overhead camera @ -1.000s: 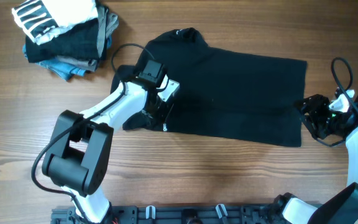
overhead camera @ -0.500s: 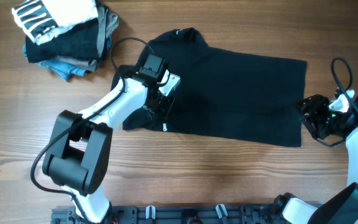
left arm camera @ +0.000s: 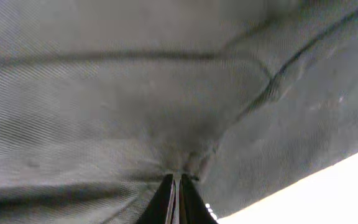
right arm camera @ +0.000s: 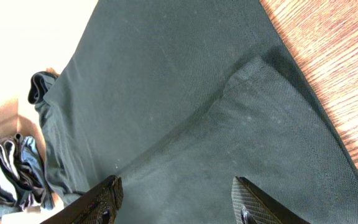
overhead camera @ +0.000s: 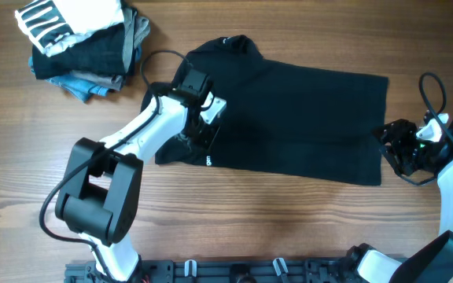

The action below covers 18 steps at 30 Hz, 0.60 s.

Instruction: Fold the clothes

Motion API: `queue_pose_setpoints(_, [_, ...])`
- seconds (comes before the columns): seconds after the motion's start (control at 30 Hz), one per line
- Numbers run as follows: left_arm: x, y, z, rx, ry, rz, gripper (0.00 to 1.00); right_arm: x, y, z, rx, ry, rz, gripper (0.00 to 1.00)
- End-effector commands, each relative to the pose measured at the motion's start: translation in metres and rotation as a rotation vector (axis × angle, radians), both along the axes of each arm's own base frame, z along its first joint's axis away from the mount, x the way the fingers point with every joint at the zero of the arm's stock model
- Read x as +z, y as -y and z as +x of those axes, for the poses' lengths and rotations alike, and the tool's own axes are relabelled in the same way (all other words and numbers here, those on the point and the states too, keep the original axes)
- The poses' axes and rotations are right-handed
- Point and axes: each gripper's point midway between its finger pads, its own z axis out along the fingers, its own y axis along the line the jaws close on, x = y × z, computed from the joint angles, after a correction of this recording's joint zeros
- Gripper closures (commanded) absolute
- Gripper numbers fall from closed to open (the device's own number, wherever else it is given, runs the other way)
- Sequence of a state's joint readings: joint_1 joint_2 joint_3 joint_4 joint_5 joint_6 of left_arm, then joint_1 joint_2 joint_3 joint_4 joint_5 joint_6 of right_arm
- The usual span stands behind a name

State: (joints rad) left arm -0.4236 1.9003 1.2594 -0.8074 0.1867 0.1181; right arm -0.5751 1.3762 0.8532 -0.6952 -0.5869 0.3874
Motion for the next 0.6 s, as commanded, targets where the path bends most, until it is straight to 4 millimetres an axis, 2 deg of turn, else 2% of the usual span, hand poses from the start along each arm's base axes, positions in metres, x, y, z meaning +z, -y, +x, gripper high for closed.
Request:
queue_pose_setpoints(0.0, [0.013, 0.002, 0.022, 0.007, 0.063, 0.015, 0.96, 0.003, 0.000, 0.002, 0.015, 0.017, -0.011, 0.39])
queue_pose_setpoints(0.07, [0.012, 0.006, 0.004, -0.005, -0.018, -0.015, 0.78, 0.002, -0.001, 0.000, 0.017, 0.009, -0.006, 0.38])
queue_pose_setpoints(0.1, [0.011, 0.009, -0.005, -0.013, -0.051, -0.030, 0.66, 0.002, -0.001, 0.000, 0.017, 0.009, -0.006, 0.38])
queue_pose_setpoints(0.17, [0.004, 0.017, -0.012, -0.046, -0.046, -0.030, 0.57, 0.002, -0.001, 0.000, 0.017, 0.009, -0.007, 0.38])
queue_pose_setpoints(0.27, [-0.006, 0.023, -0.015, -0.076, -0.016, -0.015, 0.54, 0.003, 0.000, 0.001, 0.016, 0.012, -0.009, 0.38])
queue_pose_setpoints(0.43, [-0.020, 0.011, -0.012, -0.075, 0.027, 0.065, 0.50, 0.003, 0.000, 0.001, 0.016, 0.015, -0.011, 0.38])
queue_pose_setpoints(0.5, [-0.024, 0.013, -0.009, -0.074, 0.040, 0.058, 0.51, 0.003, 0.000, 0.001, 0.017, 0.015, -0.011, 0.37])
queue_pose_setpoints(0.57, [-0.026, 0.016, -0.004, -0.073, 0.060, 0.049, 0.58, 0.003, 0.000, 0.001, 0.016, 0.015, -0.011, 0.37])
